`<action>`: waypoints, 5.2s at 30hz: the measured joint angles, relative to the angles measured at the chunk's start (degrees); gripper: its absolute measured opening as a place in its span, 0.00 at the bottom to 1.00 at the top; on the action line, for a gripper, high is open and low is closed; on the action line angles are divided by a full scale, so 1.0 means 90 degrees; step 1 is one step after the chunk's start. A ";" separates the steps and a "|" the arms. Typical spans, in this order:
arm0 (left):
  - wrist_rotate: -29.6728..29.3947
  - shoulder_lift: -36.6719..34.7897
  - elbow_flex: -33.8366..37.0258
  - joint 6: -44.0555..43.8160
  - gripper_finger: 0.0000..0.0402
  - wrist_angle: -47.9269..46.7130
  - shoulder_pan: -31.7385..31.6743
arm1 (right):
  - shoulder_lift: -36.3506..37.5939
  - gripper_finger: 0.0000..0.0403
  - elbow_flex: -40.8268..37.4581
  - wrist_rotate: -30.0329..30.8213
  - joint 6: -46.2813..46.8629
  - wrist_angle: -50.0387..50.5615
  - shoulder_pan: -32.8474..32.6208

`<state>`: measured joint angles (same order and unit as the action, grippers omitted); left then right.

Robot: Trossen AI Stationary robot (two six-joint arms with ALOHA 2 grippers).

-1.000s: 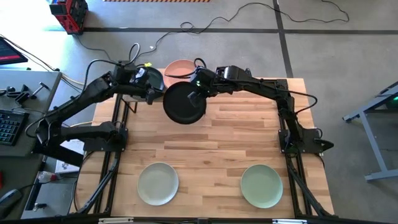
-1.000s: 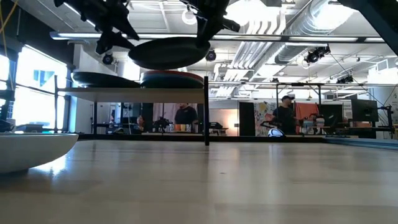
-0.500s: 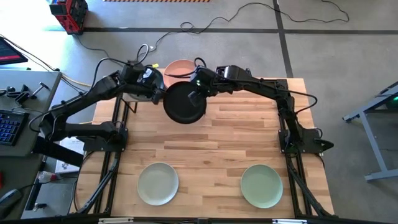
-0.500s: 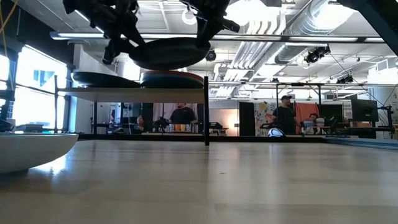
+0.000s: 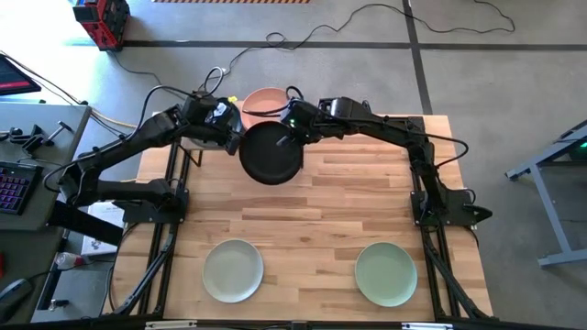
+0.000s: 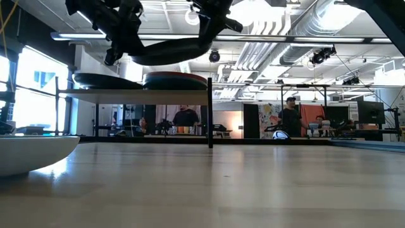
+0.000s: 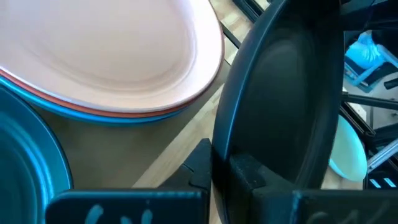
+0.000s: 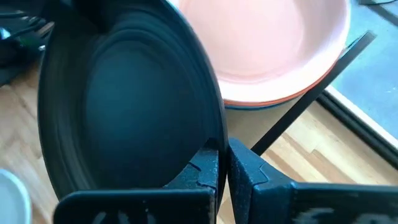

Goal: Place and stack plates onto a shelf
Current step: Stack the black plate on top of the dark blue plate on the shelf

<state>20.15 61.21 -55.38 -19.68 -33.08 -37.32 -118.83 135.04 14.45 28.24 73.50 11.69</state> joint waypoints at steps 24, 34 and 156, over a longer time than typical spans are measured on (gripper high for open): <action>-0.0315 -0.0307 -0.0007 -0.0441 0.02 -0.0960 -0.0711 | -0.0005 0.36 -0.0002 -0.0011 -0.1311 -0.0215 0.0088; -0.0364 -0.0692 -0.0007 -0.0985 0.02 -0.1226 -0.1592 | -0.0005 0.38 -0.0005 -0.0014 -0.1970 -0.0220 0.0378; -0.2394 -0.0035 -0.0772 -0.1669 0.19 -0.4347 -0.3556 | 0.0000 0.38 -0.0007 -0.0153 -0.3139 -0.0120 0.0616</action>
<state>-1.40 60.90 -62.33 -34.70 -72.20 -69.33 -118.83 134.98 13.08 -0.01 72.42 17.23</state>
